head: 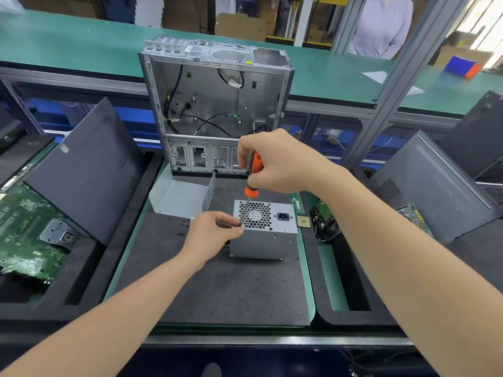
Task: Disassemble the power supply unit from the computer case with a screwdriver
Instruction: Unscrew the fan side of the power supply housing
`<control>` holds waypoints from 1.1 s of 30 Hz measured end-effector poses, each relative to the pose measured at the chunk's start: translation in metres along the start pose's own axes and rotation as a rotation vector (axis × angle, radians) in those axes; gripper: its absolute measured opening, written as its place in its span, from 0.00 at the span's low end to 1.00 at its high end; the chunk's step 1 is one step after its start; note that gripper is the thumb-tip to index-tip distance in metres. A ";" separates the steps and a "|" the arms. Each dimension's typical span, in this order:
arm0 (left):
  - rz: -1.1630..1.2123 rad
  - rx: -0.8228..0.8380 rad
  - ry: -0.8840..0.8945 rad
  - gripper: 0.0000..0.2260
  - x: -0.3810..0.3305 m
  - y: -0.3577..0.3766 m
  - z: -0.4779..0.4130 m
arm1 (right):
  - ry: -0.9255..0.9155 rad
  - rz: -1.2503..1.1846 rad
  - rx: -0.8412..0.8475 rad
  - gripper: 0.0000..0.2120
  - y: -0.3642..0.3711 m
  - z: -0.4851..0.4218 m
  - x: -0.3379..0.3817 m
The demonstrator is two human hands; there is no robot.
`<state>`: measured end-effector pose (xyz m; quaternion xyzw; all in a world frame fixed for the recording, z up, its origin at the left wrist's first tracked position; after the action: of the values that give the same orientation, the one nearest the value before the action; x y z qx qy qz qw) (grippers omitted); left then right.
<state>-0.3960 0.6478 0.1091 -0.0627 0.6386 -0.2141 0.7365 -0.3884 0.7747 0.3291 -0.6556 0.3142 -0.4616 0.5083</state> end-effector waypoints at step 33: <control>0.069 -0.012 0.008 0.05 -0.002 -0.003 0.004 | 0.044 -0.014 -0.038 0.07 -0.003 0.004 -0.013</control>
<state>-0.3925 0.6454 0.1125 -0.0442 0.6446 -0.1853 0.7404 -0.3901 0.7886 0.3280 -0.6570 0.3293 -0.4735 0.4855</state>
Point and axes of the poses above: each hand's wrist, its own z-axis away from the middle knuckle, its own y-axis out of the palm, x = y × z, the point moved 8 cm from there along -z, towards the middle knuckle, and after that the axes turned 1 degree about z, right-handed, at the moved point
